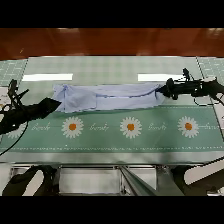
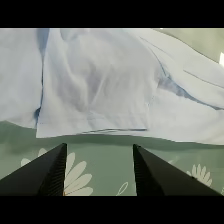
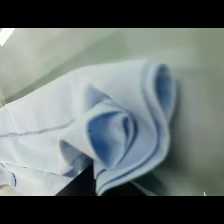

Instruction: Fold the shirts.

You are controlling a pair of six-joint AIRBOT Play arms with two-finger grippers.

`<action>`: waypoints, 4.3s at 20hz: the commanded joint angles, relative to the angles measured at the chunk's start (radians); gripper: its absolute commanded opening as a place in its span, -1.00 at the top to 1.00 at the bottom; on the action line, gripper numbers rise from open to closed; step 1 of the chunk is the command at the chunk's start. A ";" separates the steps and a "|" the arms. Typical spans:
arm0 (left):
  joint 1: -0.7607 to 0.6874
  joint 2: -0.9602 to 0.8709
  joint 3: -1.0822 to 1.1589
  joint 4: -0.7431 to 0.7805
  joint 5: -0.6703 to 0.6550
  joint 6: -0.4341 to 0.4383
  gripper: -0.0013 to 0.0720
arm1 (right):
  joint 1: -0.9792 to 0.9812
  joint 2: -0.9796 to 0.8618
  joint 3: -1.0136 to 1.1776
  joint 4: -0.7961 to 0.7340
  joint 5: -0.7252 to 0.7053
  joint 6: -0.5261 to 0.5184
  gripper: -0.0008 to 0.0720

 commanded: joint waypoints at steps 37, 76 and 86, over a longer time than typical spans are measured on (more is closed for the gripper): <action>-0.867 -1.090 1.403 0.270 -0.317 -0.359 0.89 | 0.109 1.067 -0.237 -0.184 0.143 0.197 0.91; -0.223 0.164 0.194 0.358 -0.198 -0.366 0.89 | 0.237 0.815 -0.623 -0.479 -0.282 0.479 -0.18; -0.327 0.154 0.124 0.357 -0.106 -0.367 0.88 | 0.256 0.342 -0.603 0.224 -0.193 0.003 -0.17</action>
